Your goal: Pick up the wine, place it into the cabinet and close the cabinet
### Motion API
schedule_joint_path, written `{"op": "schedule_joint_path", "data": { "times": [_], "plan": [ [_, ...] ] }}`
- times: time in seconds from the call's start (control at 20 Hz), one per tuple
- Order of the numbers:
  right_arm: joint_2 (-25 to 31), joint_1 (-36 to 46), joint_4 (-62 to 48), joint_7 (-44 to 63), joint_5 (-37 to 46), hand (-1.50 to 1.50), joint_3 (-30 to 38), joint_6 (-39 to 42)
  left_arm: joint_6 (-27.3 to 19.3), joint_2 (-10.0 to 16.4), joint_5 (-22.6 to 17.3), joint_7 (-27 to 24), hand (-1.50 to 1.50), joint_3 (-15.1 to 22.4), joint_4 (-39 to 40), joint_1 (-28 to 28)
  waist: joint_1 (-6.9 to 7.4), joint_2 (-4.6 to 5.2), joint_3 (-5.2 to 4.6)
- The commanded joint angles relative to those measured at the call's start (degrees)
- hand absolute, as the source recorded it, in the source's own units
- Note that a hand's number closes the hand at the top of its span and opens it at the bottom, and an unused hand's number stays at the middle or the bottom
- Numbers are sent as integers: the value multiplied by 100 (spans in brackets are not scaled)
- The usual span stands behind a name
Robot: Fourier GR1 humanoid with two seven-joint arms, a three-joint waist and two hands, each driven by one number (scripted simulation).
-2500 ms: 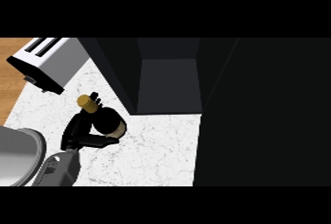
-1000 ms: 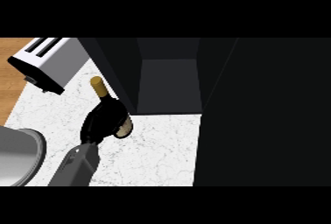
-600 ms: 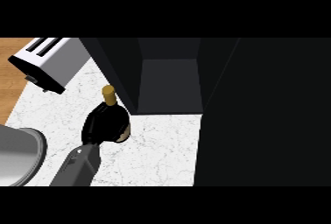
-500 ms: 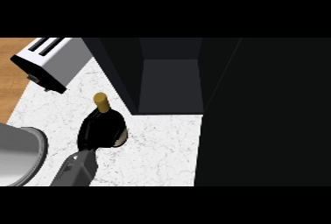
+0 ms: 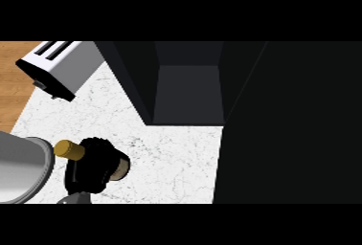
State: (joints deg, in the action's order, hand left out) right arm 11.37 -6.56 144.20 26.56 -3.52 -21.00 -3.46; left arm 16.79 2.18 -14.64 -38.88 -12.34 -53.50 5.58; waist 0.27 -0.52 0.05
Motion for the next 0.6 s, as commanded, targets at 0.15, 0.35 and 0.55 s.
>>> {"op": "schedule_joint_path", "data": {
  "times": [0.15, 0.35, 0.55],
  "plan": [
    [216, -320, 1250, 439, -528, -150, 342, 113, -196, -212, -292, 801, 150, 841, -1823, -758, -24, 1, 5],
    [109, -578, 1089, 122, -234, -150, -51, 159, -932, -216, -410, 1156, 150, 1424, -2569, -801, -67, 15, 1],
    [146, -383, 1122, 370, -516, -150, 245, 140, -1753, -217, -320, 2099, 150, 1960, -3812, -798, -40, 5, 4]
  ]
}}
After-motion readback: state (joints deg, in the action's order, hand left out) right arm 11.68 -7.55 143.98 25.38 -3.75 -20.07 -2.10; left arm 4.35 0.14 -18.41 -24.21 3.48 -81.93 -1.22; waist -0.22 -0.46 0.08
